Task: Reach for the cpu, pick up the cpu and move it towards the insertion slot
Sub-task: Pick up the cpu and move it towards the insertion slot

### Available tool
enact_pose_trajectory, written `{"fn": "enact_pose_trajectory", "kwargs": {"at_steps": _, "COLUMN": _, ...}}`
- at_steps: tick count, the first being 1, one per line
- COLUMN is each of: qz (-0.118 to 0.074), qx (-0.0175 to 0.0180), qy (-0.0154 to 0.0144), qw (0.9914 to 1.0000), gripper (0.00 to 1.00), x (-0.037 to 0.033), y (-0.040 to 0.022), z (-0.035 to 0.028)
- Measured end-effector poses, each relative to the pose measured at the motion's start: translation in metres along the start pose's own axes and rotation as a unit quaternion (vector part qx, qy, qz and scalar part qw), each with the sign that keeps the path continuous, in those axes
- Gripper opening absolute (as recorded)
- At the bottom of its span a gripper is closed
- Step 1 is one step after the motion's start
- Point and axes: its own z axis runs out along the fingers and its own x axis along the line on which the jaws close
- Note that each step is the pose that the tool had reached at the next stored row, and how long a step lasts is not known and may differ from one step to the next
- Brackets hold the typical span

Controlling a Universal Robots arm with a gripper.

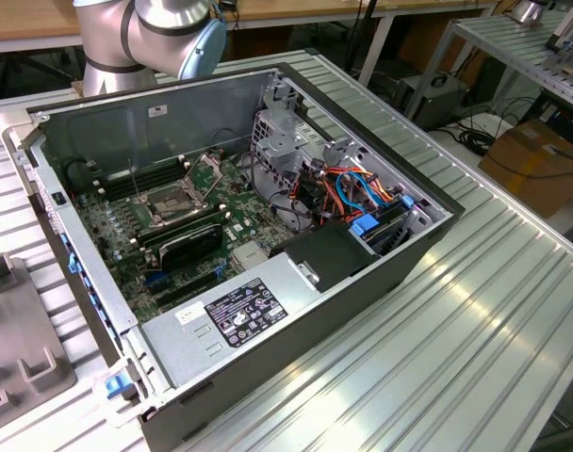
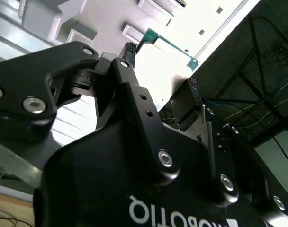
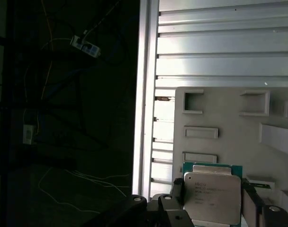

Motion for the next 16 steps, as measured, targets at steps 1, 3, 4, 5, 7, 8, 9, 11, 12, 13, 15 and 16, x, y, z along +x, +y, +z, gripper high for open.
{"fn": "enact_pose_trajectory", "kwargs": {"at_steps": 1, "qz": 0.000, "qx": 0.0000, "qy": 0.0000, "qw": 1.00000, "gripper": 0.55, "x": 0.0000, "y": 0.0000, "z": 0.0001}}
{"fn": "enact_pose_trajectory", "kwargs": {"at_steps": 3, "qz": 0.000, "qx": 0.0003, "qy": -0.0001, "qw": 1.00000, "gripper": 0.55, "x": -0.0028, "y": -0.0002, "z": 0.0001}}
{"fn": "enact_pose_trajectory", "kwargs": {"at_steps": 4, "qz": 0.000, "qx": 0.0005, "qy": 0.0000, "qw": 1.00000, "gripper": 0.55, "x": -0.0038, "y": -0.0001, "z": 0.0001}}
{"fn": "enact_pose_trajectory", "kwargs": {"at_steps": 5, "qz": 0.000, "qx": 0.0008, "qy": 0.0000, "qw": 1.00000, "gripper": 0.55, "x": -0.0045, "y": -0.0003, "z": 0.0001}}
{"fn": "enact_pose_trajectory", "kwargs": {"at_steps": 7, "qz": 0.000, "qx": 0.0010, "qy": 0.0000, "qw": 1.00000, "gripper": 0.55, "x": -0.0059, "y": -0.0003, "z": 0.0004}}
{"fn": "enact_pose_trajectory", "kwargs": {"at_steps": 8, "qz": 0.000, "qx": 0.0010, "qy": 0.0000, "qw": 1.00000, "gripper": 0.55, "x": -0.0064, "y": -0.0004, "z": 0.0003}}
{"fn": "enact_pose_trajectory", "kwargs": {"at_steps": 9, "qz": 0.000, "qx": 0.0010, "qy": 0.0000, "qw": 1.00000, "gripper": 0.55, "x": -0.0072, "y": -0.0004, "z": 0.0004}}
{"fn": "enact_pose_trajectory", "kwargs": {"at_steps": 11, "qz": 0.000, "qx": 0.0010, "qy": 0.0000, "qw": 1.00000, "gripper": 0.55, "x": -0.0082, "y": -0.0005, "z": 0.0004}}
{"fn": "enact_pose_trajectory", "kwargs": {"at_steps": 12, "qz": 0.000, "qx": 0.0010, "qy": 0.0000, "qw": 1.00000, "gripper": 0.55, "x": -0.0092, "y": -0.0006, "z": 0.0004}}
{"fn": "enact_pose_trajectory", "kwargs": {"at_steps": 13, "qz": 0.000, "qx": 0.0010, "qy": 0.0000, "qw": 1.00000, "gripper": 0.55, "x": -0.0099, "y": -0.0006, "z": 0.0004}}
{"fn": "enact_pose_trajectory", "kwargs": {"at_steps": 15, "qz": 0.000, "qx": 0.0010, "qy": 0.0000, "qw": 1.00000, "gripper": 0.55, "x": -0.0110, "y": -0.0007, "z": 0.0004}}
{"fn": "enact_pose_trajectory", "kwargs": {"at_steps": 16, "qz": 0.000, "qx": 0.0010, "qy": 0.0000, "qw": 1.00000, "gripper": 0.55, "x": -0.0121, "y": -0.0007, "z": 0.0003}}
